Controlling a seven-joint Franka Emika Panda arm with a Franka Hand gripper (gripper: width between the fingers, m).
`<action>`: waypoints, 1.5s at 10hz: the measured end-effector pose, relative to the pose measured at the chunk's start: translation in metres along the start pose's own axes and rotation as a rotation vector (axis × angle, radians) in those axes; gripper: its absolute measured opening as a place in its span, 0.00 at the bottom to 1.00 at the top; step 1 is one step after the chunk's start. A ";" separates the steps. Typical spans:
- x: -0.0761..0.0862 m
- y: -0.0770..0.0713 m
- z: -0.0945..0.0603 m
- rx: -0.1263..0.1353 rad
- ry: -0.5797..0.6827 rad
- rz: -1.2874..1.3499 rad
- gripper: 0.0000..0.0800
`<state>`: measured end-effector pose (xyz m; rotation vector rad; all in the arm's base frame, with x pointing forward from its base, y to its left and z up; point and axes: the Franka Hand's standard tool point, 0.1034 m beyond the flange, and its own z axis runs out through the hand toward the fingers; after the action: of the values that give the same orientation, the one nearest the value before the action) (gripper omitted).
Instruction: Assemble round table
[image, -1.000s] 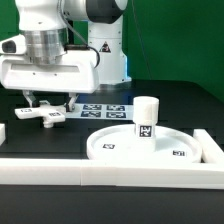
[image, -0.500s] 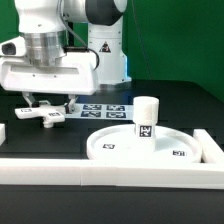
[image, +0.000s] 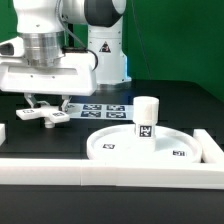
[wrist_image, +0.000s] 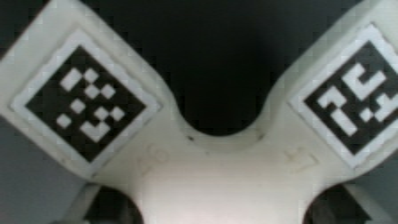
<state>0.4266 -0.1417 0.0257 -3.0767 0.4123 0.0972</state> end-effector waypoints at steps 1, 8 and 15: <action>0.000 -0.001 0.000 0.000 0.001 -0.002 0.56; -0.017 -0.105 -0.047 0.059 -0.004 0.192 0.56; 0.005 -0.156 -0.085 0.100 -0.002 0.198 0.56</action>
Offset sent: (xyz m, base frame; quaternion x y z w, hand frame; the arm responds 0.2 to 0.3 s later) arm 0.0135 0.0483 0.0218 -0.0096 -0.0211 0.0607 0.9979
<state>0.4775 0.0032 0.1147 -2.9298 0.6990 0.0821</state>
